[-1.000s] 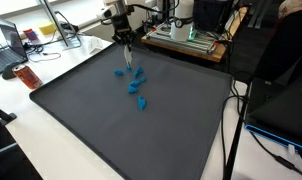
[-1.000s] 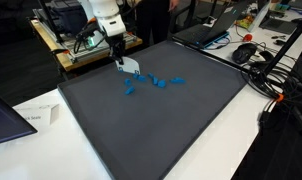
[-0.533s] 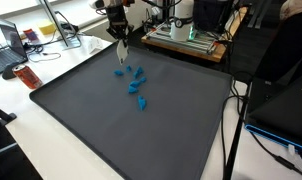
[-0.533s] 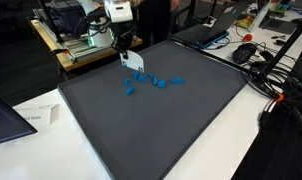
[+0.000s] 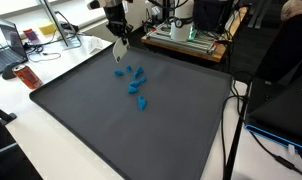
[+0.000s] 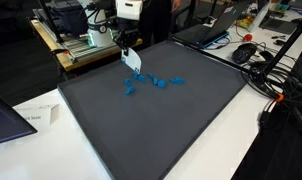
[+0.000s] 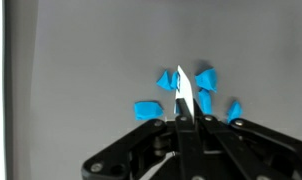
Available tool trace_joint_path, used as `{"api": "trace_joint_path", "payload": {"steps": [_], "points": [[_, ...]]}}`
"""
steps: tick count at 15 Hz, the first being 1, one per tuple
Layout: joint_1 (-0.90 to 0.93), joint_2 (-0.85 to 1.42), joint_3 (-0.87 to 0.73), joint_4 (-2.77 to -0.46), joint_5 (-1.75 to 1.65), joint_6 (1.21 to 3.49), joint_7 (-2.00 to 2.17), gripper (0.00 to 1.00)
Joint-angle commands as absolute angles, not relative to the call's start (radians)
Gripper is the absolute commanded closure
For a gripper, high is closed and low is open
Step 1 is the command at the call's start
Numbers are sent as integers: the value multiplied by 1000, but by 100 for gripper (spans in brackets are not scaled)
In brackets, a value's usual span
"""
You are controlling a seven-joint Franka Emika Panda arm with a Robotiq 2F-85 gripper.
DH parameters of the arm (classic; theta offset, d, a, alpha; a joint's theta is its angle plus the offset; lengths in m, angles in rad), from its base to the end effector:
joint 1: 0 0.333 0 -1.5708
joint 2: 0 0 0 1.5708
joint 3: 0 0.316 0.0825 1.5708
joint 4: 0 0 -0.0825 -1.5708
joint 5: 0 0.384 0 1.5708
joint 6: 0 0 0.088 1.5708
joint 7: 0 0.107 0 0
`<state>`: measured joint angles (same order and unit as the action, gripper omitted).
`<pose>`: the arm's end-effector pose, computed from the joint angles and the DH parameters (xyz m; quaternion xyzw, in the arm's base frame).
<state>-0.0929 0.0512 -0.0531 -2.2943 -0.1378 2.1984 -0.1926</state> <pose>0.4962 -0.0778 0.3163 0.9936 0.0675 -0.0814 0.0408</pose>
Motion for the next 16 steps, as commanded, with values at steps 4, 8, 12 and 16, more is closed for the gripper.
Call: {"api": "trace_joint_path", "payload": {"steps": [4, 8, 12, 16], "points": [[-37, 85, -53, -2207, -328, 2128, 207, 99], [-2, 107, -45, -2186, -445, 2074, 393, 99], [32, 143, -37, -2159, -490, 2019, 543, 99], [58, 182, -32, -2119, -453, 1982, 658, 99]]}}
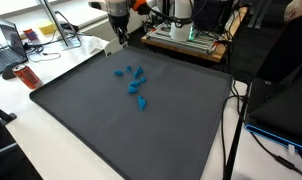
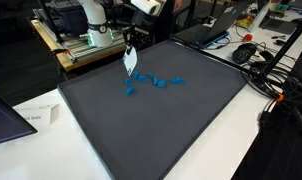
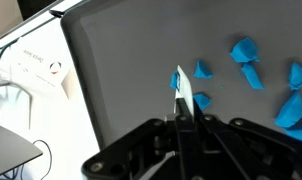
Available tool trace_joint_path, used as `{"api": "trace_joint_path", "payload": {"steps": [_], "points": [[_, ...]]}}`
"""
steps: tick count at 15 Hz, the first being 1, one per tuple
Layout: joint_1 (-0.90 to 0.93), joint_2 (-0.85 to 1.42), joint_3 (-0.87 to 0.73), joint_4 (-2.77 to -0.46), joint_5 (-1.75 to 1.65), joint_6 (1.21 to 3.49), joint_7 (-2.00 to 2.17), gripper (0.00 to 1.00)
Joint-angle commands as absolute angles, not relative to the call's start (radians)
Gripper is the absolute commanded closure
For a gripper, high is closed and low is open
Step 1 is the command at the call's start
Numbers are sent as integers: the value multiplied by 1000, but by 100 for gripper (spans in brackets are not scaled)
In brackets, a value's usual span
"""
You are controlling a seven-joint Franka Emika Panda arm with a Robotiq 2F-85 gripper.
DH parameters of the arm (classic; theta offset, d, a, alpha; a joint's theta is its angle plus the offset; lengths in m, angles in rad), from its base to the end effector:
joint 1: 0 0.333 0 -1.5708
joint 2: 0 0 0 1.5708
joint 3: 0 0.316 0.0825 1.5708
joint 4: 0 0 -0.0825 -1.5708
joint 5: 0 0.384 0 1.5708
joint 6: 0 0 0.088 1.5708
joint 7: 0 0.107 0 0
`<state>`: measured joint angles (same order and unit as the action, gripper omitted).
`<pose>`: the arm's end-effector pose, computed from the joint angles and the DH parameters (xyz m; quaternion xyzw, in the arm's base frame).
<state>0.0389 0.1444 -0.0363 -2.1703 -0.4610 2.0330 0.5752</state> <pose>0.5244 -0.0237 0.3118 0.9607 -0.1479 -0.0769 0.2218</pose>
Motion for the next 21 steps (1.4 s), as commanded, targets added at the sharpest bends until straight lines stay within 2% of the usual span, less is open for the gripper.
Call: {"api": "trace_joint_path", "payload": {"steps": [1, 12, 21], "points": [[65, 191, -30, -2110, -453, 1977, 686, 99], [181, 295, 16, -1961, -460, 1920, 921, 99], [247, 351, 38, -1860, -473, 1918, 938, 99]]}}
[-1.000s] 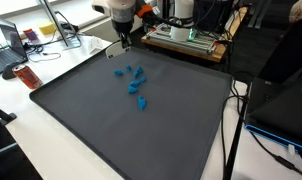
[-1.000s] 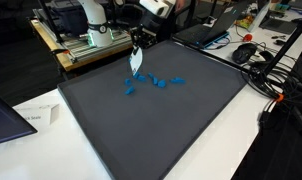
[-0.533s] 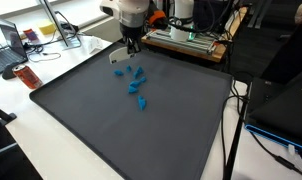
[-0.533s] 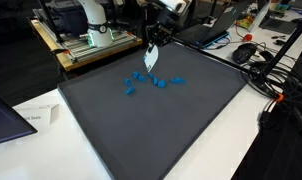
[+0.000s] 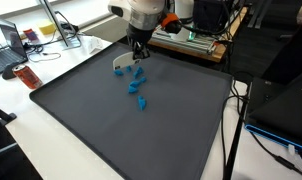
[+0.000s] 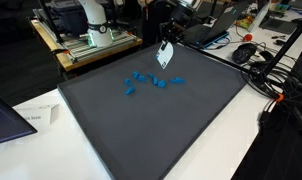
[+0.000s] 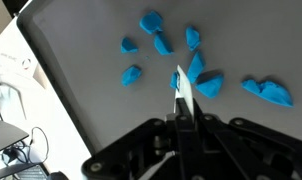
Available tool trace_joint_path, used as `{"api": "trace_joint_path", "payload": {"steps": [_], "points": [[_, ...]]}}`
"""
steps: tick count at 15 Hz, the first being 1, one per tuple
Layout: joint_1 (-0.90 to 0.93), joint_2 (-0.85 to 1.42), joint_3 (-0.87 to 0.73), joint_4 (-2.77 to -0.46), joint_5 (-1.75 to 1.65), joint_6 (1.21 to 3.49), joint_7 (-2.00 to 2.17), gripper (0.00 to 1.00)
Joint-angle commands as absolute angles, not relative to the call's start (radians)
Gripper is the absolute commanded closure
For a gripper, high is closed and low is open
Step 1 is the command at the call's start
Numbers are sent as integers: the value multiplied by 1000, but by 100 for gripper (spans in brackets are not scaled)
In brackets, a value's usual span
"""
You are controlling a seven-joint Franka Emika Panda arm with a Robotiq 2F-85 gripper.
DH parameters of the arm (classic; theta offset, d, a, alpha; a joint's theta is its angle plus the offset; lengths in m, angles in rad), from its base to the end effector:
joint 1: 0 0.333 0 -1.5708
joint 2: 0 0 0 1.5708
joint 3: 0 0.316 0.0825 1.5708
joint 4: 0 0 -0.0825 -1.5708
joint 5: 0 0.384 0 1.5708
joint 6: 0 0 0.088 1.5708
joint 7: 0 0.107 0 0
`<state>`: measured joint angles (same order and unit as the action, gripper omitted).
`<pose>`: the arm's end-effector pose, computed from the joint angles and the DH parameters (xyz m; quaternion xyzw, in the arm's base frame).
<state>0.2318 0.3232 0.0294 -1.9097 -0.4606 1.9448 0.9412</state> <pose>0.5783 0.1228 0.3132 0.9470 -0.2152 -0.0053 0.2386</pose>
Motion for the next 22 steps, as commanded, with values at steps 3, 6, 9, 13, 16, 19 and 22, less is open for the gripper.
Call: {"api": "trace_joint_path", "payload": {"steps": [3, 6, 9, 13, 16, 19, 22], "points": [[267, 369, 43, -1825, -476, 1910, 936, 99], [279, 373, 61, -1809, -466, 1936, 891, 99], [273, 349, 81, -1829, -446, 1986, 805, 99], [223, 320, 87, -1848, -351, 2021, 619, 99], [158, 293, 87, -1866, -206, 2051, 397, 99], [87, 284, 86, -1860, -61, 2041, 168, 99], [22, 278, 90, -1858, 76, 2024, -47, 99]]}}
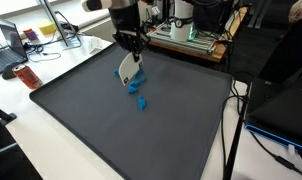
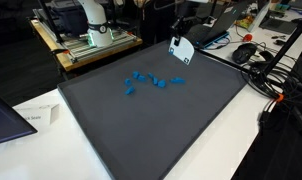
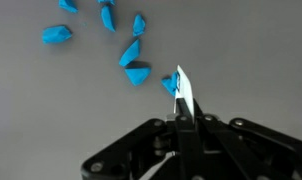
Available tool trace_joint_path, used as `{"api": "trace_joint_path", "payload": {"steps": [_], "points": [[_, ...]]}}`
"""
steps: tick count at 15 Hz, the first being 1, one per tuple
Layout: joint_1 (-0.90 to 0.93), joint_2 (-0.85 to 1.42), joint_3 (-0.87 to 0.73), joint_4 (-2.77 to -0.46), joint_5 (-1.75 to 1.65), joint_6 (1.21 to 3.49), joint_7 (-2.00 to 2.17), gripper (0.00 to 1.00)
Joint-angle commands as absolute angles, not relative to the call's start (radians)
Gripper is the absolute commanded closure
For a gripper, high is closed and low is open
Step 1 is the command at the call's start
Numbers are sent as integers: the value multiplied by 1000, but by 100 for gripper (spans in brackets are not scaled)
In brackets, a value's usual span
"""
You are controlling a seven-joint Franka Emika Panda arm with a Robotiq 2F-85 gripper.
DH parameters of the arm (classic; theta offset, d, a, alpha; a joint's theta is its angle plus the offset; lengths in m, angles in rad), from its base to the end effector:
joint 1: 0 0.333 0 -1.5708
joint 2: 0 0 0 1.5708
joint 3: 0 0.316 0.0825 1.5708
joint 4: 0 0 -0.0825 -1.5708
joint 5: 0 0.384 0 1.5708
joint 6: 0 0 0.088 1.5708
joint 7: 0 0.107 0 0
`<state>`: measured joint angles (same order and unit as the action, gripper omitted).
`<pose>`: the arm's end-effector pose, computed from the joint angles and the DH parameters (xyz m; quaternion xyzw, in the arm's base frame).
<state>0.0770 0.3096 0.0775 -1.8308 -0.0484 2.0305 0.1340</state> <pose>0.6119 0.0897 0.3557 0.9983 0.0209 -0.0525 0.0169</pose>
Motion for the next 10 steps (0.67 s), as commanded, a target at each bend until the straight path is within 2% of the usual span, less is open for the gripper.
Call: {"api": "trace_joint_path", "payload": {"steps": [1, 10], "points": [[3, 273, 91, -1863, 120, 2028, -109, 99], [-104, 214, 81, -1949, 434, 2108, -500, 99]]}}
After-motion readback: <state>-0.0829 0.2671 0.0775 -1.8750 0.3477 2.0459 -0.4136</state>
